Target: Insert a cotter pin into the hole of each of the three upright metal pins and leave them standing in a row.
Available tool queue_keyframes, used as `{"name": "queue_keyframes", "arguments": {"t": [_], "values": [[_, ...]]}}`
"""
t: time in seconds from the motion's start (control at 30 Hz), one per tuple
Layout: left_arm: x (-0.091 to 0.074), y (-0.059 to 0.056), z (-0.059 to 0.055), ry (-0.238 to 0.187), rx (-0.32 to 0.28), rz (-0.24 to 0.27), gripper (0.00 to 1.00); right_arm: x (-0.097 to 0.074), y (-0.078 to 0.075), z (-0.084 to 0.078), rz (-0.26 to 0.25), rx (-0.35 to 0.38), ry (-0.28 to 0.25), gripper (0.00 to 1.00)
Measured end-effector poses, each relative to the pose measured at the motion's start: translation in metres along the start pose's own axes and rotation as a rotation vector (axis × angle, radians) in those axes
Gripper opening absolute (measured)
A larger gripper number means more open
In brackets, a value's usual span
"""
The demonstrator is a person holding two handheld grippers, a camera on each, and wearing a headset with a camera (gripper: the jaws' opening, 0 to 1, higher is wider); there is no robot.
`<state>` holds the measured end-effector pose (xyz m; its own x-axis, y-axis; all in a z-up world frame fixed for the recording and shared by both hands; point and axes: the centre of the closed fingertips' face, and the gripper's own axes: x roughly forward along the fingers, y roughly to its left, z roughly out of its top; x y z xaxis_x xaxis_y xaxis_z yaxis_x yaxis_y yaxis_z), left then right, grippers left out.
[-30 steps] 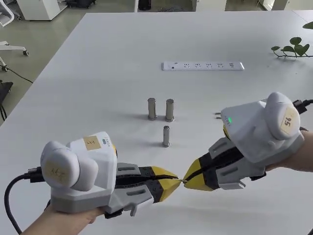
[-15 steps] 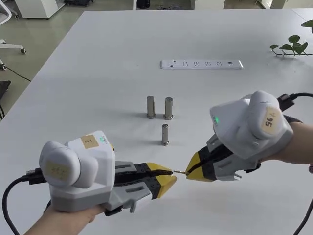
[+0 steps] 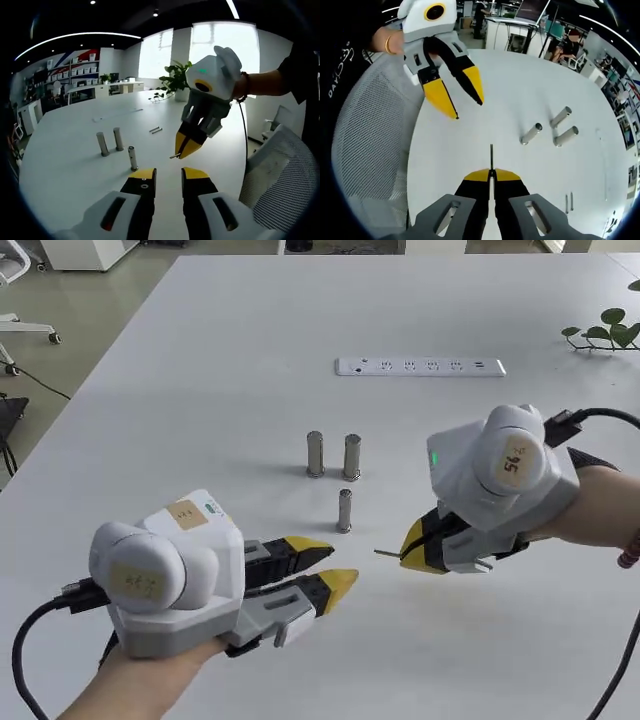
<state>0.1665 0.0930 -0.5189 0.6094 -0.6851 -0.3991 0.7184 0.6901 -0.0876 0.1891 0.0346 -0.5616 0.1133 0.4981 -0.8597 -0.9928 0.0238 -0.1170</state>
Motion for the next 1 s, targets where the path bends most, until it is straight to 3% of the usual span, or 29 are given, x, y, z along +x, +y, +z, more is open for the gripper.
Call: {"name": "queue_keyframes", "arguments": {"t": [0.23,0.4,1.0], "values": [[0.013,0.013,-0.001,0.022,0.016,0.055,0.23,-0.002,-0.018,0.000,-0.037,0.038,0.028,0.00],[0.028,0.029,-0.006,0.038,-0.032,0.125,0.23,-0.001,-0.032,-0.002,-0.067,0.057,0.062,0.00],[0.072,0.061,-0.013,0.065,-0.077,0.192,0.22,0.014,-0.049,0.003,-0.059,0.060,0.093,0.00]]}}
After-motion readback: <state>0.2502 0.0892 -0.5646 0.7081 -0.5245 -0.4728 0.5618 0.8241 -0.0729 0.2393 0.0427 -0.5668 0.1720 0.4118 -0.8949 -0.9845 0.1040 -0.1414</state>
